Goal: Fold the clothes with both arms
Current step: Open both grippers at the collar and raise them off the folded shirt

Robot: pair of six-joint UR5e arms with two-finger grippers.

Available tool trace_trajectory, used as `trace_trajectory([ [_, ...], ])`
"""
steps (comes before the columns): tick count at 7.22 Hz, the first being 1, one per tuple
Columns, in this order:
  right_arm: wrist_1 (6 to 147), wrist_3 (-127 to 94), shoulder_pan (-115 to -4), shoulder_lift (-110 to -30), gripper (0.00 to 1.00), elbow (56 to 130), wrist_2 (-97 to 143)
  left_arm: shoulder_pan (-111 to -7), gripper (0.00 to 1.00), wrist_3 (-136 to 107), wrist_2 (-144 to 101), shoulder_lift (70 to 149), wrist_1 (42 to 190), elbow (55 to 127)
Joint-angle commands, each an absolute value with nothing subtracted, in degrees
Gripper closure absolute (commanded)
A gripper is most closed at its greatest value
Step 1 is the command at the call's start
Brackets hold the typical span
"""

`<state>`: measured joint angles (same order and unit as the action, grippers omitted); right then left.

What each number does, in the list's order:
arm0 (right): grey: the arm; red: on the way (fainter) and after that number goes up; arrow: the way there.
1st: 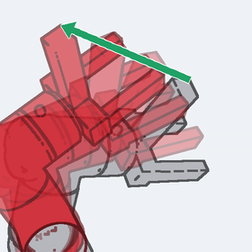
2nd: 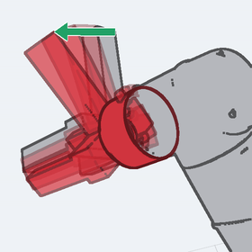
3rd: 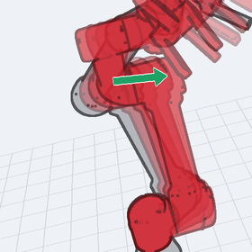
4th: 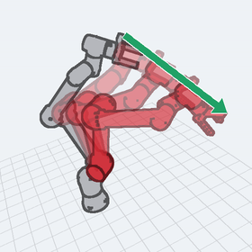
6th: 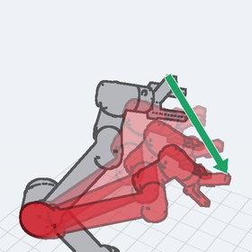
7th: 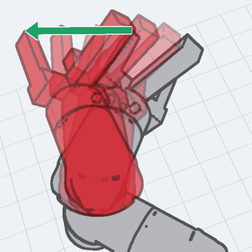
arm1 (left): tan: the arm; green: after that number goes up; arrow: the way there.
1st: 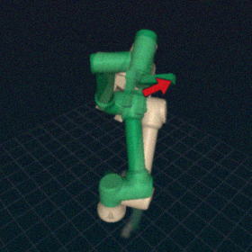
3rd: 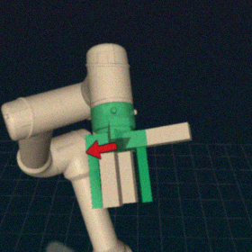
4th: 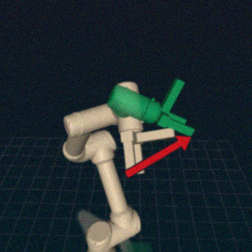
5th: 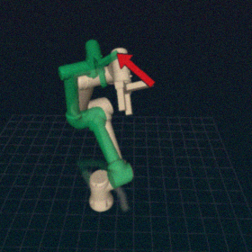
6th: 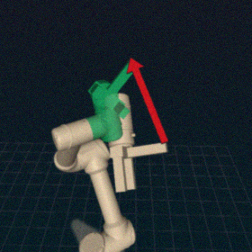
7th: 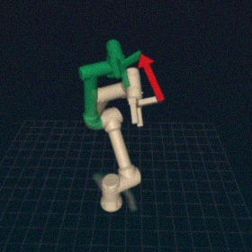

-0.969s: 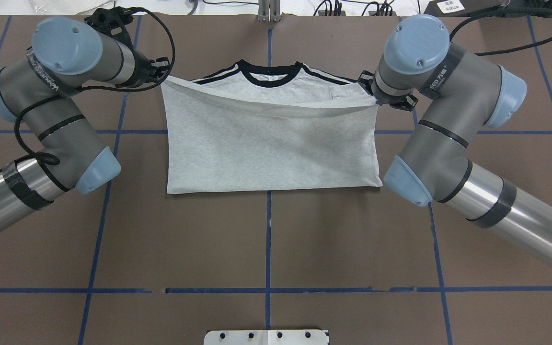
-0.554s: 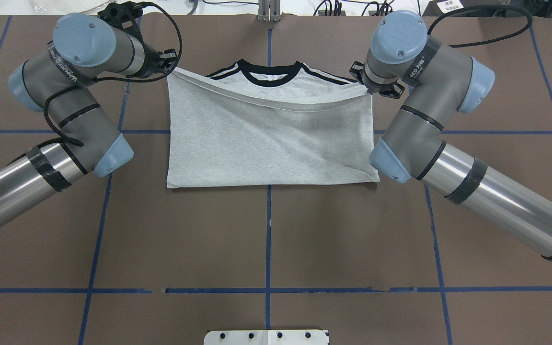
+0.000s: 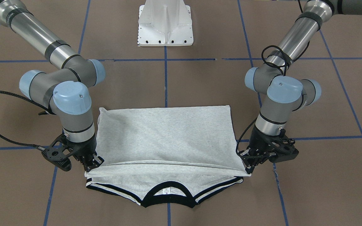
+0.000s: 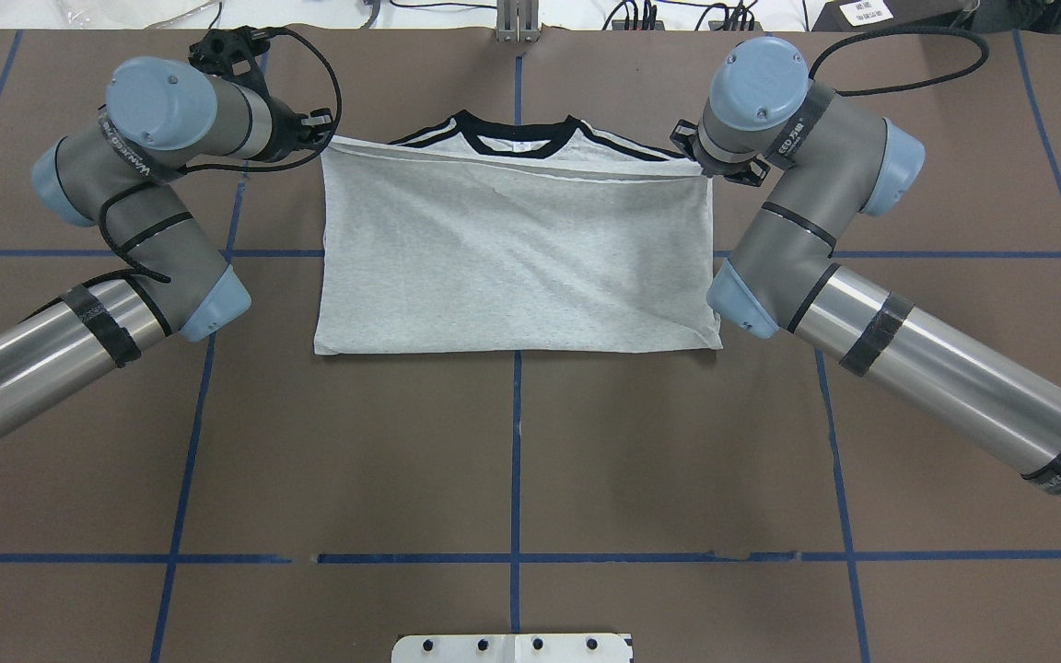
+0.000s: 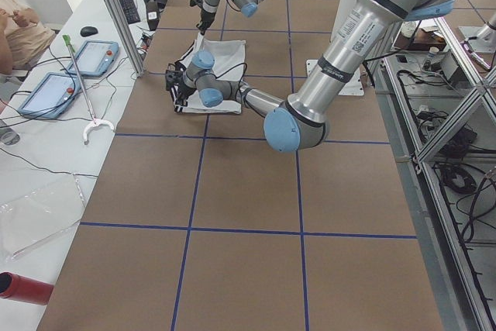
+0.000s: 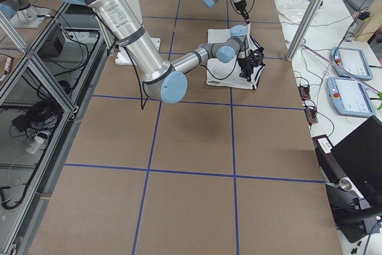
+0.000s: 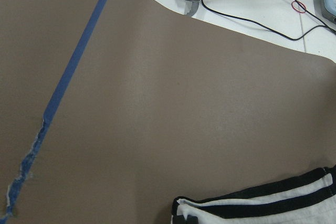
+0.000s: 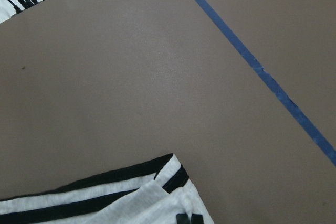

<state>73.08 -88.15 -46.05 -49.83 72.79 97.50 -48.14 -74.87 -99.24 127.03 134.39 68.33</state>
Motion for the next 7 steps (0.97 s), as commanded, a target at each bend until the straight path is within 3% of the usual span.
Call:
trace_trajectory([
  [1, 72.2, -88.2, -46.6, -49.1, 0.44, 71.8, 97.5, -48.2, 0.67, -74.9, -99.3, 127.0, 135.1, 68.1],
  [3, 72.2, -88.3, -47.5, -49.2, 0.41, 74.2, 98.3, -48.8, 0.63, -74.7, -99.4, 126.8, 136.7, 68.5],
  [4, 72.9, -89.0, -47.7, -50.5, 0.38, 78.8, 101.1, -49.0, 0.62, -74.6, -99.5, 126.8, 136.8, 68.6],
  [6, 72.2, -92.5, -44.7, -63.5, 0.32, 94.0, 103.2, -49.4, 0.61, -74.6, -99.8, 126.6, 137.5, 69.4],
  [7, 72.0, -96.0, -42.7, -66.9, 0.29, 96.6, 103.2, -49.4, 0.61, -74.7, -99.8, 126.4, 137.5, 70.4],
])
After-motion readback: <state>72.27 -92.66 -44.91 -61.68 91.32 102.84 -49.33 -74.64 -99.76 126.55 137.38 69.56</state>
